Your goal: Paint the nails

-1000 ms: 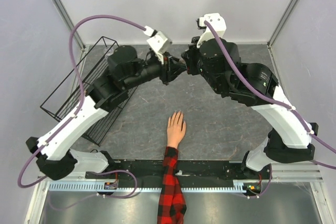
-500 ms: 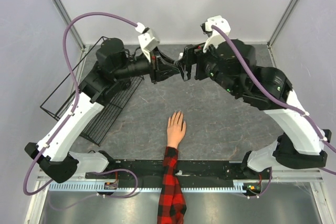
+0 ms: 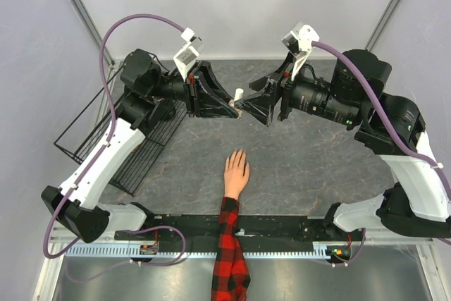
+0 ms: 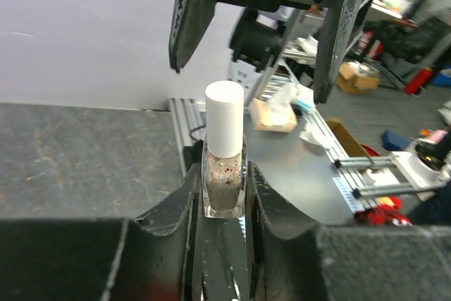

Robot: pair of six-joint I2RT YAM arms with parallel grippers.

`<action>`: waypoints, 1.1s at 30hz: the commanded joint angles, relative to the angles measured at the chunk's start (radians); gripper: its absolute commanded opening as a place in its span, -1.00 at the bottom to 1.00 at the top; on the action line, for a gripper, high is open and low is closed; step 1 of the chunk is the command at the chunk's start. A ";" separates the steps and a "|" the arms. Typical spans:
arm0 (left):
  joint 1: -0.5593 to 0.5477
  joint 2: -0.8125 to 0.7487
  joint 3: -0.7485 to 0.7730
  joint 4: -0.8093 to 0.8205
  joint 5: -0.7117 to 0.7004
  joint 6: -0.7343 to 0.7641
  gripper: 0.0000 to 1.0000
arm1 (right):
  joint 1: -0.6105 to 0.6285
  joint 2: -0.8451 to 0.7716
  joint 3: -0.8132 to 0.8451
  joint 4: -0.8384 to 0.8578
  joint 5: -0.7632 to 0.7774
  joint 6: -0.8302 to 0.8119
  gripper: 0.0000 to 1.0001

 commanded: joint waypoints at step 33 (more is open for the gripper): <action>-0.388 -0.027 0.132 -0.418 -1.054 0.775 -0.96 | 0.153 0.202 0.120 -0.206 0.793 0.249 -1.00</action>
